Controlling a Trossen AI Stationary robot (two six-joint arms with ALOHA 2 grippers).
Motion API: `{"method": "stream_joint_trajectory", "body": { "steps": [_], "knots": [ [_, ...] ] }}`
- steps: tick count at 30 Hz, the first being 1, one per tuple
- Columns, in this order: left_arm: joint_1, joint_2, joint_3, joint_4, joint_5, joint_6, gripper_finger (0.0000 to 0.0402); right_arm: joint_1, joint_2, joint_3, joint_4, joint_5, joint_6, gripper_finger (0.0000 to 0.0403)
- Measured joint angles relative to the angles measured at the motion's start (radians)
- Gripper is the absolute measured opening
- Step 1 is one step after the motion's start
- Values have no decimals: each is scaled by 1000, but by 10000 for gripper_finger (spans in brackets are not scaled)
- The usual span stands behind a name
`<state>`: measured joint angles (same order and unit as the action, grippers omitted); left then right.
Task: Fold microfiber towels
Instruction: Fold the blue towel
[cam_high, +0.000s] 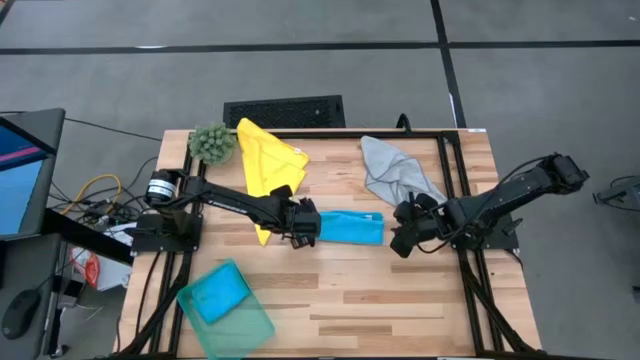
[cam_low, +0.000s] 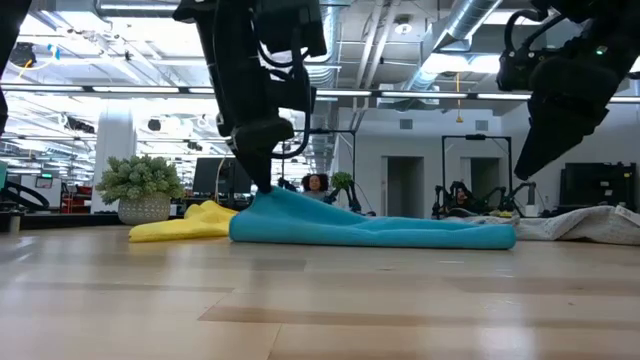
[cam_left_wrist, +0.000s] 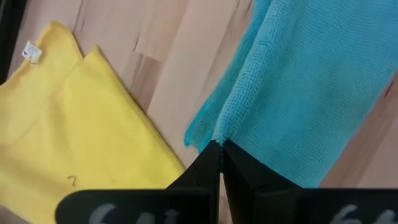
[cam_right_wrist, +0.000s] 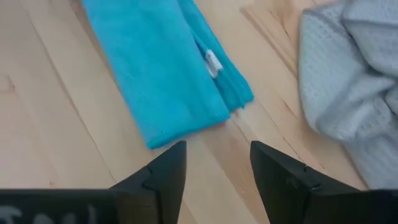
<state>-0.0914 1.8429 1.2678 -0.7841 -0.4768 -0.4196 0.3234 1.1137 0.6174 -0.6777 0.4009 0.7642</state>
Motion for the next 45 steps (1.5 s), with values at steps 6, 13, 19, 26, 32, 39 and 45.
{"method": "stream_joint_trajectory", "body": {
  "steps": [6, 13, 19, 26, 32, 39, 45],
  "knots": [
    [0, -4, 0, -4, -6, -13, 0, -24, 6, 0, 150, -9, -162, 194],
    [3, -4, 0, -12, -7, -27, 0, -126, 85, -8, 198, -92, -348, 192],
    [3, -4, 0, -13, -7, -30, 0, -190, 140, -74, 292, -169, -422, 188],
    [3, -4, -1, -12, -9, -38, 0, -261, 151, -114, 363, -220, -478, 177],
    [3, -4, -1, -12, -19, -38, 0, -288, 151, -153, 411, -288, -485, 166],
    [3, -4, -1, -11, -35, -48, 0, -290, 151, -157, 429, -292, -526, 143],
    [3, -4, -1, -7, -36, -48, 0, -311, 167, -157, 438, -291, -538, 105]
  ]
}}
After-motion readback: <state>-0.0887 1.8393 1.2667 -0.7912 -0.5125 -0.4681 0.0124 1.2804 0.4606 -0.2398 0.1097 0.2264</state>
